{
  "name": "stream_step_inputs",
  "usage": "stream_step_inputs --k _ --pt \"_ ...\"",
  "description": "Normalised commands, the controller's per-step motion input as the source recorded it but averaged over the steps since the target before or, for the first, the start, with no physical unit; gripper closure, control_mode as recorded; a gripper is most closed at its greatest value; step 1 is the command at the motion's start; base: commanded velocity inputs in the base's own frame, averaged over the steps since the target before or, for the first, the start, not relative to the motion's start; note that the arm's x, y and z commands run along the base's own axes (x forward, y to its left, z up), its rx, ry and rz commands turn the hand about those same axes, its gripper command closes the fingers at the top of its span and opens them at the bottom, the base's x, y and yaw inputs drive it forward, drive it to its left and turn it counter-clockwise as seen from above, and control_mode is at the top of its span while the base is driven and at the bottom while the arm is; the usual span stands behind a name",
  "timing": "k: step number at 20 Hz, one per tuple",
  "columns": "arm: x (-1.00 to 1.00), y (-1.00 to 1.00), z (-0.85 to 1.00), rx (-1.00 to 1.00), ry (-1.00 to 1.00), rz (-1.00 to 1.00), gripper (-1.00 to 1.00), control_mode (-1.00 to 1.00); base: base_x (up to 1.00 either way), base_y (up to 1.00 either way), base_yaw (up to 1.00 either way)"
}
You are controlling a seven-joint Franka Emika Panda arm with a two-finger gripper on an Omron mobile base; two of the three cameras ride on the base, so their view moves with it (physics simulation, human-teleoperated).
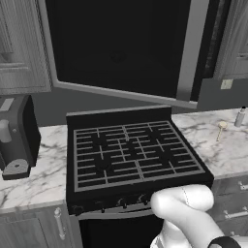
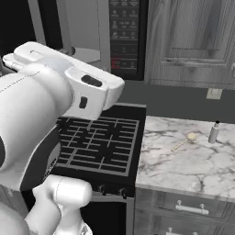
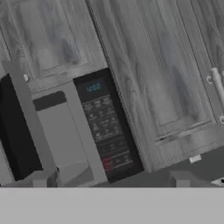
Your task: Open the microwave door.
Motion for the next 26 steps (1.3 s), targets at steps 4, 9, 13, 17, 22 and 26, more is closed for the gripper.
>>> stream_step_inputs --k 4,9,13,17,22,26 --pt "0.21 -0.60 -0.20 0.73 0.66 0.11 -1.00 -1.00 0.00 0.00 0.00" --pt "0.16 -0.47 -0.56 0.78 0.64 0.18 -1.00 -1.00 0.00 0.00 0.00" --pt "0.41 0.13 -0.77 0.63 0.43 0.17 -1.00 -1.00 0.00 0.00 0.00" --pt "0.47 0.61 -0.66 0.55 0.18 0.18 -1.00 -1.00 0.00 0.00 0.00" --pt "0.62 0.73 -0.10 0.45 0.04 0.22 -1.00 -1.00 0.00 0.00 0.00" --pt "0.63 0.44 0.00 0.42 0.13 0.31 -1.00 -1.00 0.00 0.00 0.00"
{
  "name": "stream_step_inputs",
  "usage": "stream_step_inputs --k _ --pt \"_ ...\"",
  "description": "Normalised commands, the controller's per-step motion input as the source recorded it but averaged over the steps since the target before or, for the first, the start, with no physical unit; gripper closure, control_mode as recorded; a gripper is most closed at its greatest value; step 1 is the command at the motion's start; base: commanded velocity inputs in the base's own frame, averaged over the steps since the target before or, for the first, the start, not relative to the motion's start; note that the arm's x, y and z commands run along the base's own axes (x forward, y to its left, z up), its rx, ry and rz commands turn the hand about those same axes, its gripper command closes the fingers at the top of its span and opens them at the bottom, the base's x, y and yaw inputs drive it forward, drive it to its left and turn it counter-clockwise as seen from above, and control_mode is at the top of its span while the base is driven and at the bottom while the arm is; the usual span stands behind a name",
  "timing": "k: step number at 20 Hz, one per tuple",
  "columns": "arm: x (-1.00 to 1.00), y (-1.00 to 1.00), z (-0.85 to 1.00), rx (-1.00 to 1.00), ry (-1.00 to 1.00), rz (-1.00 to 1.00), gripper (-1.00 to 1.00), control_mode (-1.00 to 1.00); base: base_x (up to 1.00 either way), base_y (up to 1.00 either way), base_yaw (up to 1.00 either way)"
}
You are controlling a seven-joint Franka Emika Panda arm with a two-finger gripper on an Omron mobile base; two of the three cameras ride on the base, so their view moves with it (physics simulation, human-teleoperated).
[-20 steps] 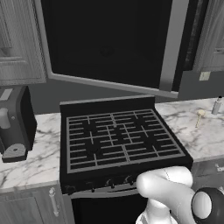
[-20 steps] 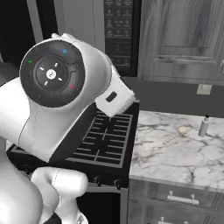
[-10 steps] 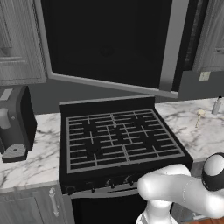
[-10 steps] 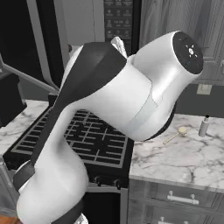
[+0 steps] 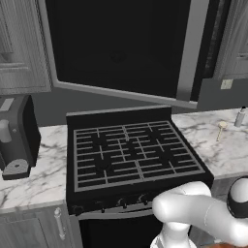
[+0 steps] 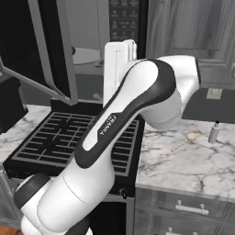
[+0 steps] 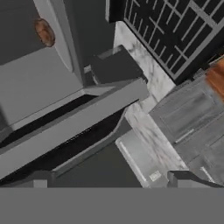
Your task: Open the microwave door.
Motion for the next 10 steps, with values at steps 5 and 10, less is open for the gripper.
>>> stream_step_inputs --k 5,10 --pt "0.44 0.46 -0.15 0.30 0.03 0.29 -1.00 -1.00 0.00 0.00 0.00" --pt "0.32 0.44 0.00 0.13 -0.03 0.16 -1.00 -1.00 0.00 0.00 0.00"
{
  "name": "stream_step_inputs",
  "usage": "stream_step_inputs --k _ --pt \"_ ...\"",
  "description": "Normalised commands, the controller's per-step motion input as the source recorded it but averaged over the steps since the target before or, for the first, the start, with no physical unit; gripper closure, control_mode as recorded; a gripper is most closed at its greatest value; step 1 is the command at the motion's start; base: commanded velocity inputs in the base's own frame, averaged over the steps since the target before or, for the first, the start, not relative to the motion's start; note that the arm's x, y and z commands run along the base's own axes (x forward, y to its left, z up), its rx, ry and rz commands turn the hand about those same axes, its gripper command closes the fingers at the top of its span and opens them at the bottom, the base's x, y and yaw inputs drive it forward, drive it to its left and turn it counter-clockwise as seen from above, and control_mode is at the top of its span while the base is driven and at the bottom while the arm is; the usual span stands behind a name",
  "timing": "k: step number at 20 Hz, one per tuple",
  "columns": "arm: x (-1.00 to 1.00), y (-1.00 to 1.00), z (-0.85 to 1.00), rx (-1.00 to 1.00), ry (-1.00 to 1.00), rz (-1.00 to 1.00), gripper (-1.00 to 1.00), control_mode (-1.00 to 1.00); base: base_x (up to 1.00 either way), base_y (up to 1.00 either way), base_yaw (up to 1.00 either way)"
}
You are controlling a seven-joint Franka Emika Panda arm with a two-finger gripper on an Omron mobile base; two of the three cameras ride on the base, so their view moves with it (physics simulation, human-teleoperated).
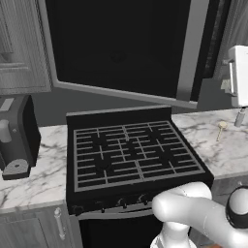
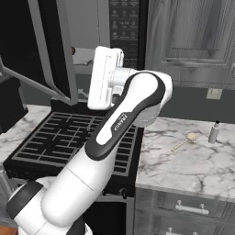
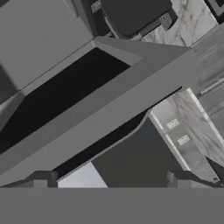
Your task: Open the microwave door.
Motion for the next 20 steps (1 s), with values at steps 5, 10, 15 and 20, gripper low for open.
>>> stream_step_inputs --k 5,10,15,20 --pt "0.20 0.14 0.08 0.00 -0.13 0.07 -1.00 -1.00 0.00 0.00 0.00" --pt "0.27 0.05 0.09 0.00 -0.17 0.04 -1.00 -1.00 0.00 0.00 0.00" --pt "0.31 0.00 0.02 0.00 -0.14 0.05 -1.00 -1.00 0.00 0.00 0.00" --pt "0.32 0.00 0.00 0.00 -0.11 0.05 -1.00 -1.00 0.00 0.00 0.00"
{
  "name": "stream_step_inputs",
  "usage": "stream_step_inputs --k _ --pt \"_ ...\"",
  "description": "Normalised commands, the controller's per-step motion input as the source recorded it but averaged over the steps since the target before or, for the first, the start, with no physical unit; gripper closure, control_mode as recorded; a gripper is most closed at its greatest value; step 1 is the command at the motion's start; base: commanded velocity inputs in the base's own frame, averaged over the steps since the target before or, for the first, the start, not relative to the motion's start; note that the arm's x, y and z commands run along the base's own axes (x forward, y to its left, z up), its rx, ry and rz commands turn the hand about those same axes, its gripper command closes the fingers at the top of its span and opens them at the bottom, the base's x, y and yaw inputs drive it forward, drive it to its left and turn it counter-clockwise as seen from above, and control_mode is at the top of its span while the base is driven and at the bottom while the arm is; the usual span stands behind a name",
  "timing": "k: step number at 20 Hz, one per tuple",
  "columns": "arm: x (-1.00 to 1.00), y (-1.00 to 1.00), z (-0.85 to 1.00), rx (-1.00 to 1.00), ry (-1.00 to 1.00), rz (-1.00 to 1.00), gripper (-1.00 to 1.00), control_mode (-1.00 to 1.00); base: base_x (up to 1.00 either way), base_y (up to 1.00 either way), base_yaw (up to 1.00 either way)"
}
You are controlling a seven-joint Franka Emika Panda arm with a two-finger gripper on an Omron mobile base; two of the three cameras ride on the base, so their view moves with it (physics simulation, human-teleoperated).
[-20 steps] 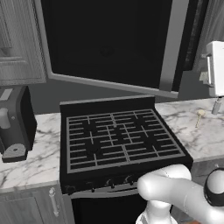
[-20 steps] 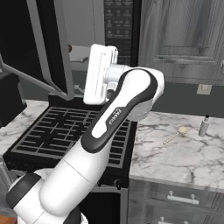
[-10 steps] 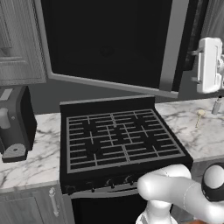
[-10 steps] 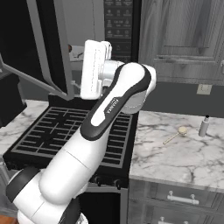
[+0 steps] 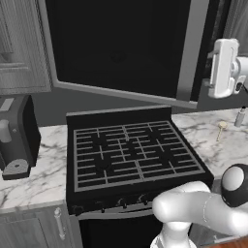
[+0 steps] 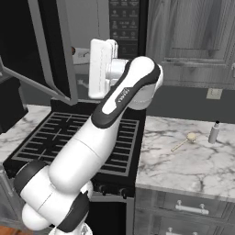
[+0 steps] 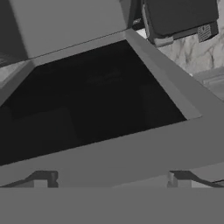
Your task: Open the microwave door.
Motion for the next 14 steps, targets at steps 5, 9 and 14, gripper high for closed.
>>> stream_step_inputs --k 5,9,14 --pt "0.26 0.02 0.00 0.00 -0.10 0.02 -1.00 -1.00 0.00 0.00 0.00" --pt "0.05 0.29 0.00 0.00 -0.11 0.01 -1.00 -1.00 0.00 0.00 0.00" --pt "0.02 0.42 0.00 0.00 -0.10 0.02 -1.00 -1.00 0.00 0.00 0.00"
